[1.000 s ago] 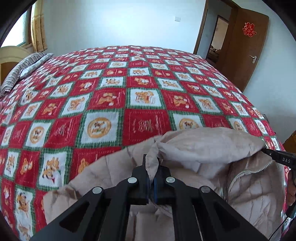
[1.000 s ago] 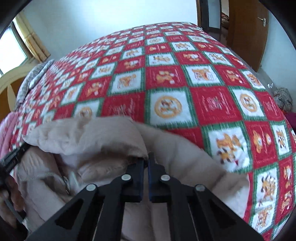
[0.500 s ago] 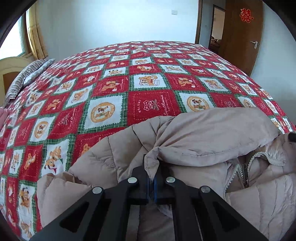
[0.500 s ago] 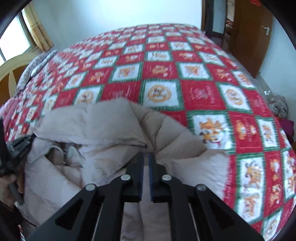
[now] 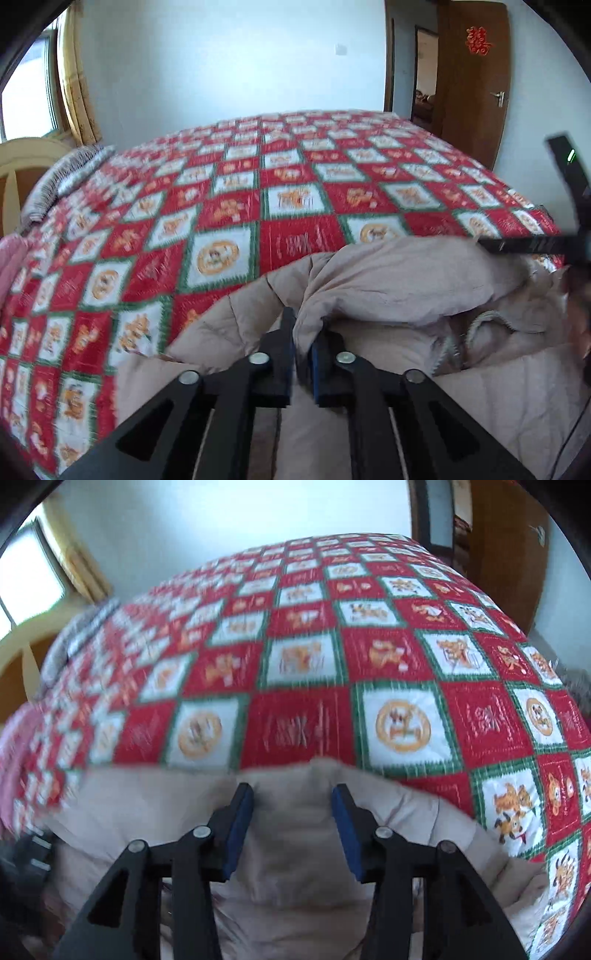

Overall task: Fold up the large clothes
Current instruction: 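Fold the held hem toward the collar with the left gripper while the right gripper grasps and folds alongside, then open both grippers and press the new fold edge flat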

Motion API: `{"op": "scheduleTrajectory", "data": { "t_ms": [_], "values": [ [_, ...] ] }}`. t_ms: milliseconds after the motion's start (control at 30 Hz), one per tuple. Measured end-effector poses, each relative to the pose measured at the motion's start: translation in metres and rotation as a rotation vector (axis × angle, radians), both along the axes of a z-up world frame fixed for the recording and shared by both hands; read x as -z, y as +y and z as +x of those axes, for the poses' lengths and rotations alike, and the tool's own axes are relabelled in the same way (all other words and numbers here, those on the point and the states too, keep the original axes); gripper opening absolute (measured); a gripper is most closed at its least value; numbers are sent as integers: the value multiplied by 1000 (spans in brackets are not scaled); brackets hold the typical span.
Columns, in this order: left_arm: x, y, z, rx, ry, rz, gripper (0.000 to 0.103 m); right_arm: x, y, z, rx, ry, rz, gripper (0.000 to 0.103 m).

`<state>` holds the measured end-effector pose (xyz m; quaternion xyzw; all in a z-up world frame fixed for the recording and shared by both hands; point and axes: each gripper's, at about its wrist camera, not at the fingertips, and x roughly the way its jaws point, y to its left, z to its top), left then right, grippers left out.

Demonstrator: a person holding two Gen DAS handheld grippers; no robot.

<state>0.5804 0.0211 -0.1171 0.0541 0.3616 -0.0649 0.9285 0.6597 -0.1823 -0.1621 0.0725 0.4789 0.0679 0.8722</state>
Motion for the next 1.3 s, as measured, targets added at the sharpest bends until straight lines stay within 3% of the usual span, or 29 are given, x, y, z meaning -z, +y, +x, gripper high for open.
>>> {"op": "scheduleTrajectory", "data": {
  "t_ms": [33,67,100,167,233,333,433,500,533,667,767,867,967,1033,1167,1300],
  "values": [
    [-11,-1,-5,-9,-34,8,51,4,2,-6,-15,-3,-28,49],
    [-24,-2,-9,-25,-84,5,71,9,3,-10,-28,2,-48,49],
    [-35,-2,-12,-54,-135,-4,101,12,3,-14,-38,6,-56,49],
    [-52,-4,-12,-76,-212,-64,102,15,2,-21,-50,7,-64,49],
    [-58,-14,2,-68,-185,-99,102,16,1,-26,-58,6,-79,49],
    [-45,-37,31,-70,-122,-92,102,19,4,-34,-85,22,-117,49],
    [-12,-61,54,-56,-62,32,102,14,5,-38,-98,31,-145,48],
    [25,-71,68,-74,59,148,102,3,1,-42,-64,2,-126,48],
    [36,-69,71,-93,93,150,102,-7,0,-46,-47,-43,-118,48],
    [51,-57,70,-101,115,68,102,-30,3,-47,12,-181,-56,49],
    [53,-59,70,-100,123,81,102,-16,13,-28,9,-150,-32,49],
    [30,-58,55,-116,20,38,102,16,9,-22,46,-77,-37,49],
    [6,-65,40,-43,-76,-51,102,22,3,-28,55,-97,-41,49],
    [10,-75,46,-6,-31,-58,102,22,3,-29,56,-101,-40,49],
    [52,-84,70,-35,119,28,102,25,-1,-31,56,-100,-17,49],
    [61,-80,74,-51,138,-3,102,30,-1,-32,51,-109,-12,49]
  ]
}}
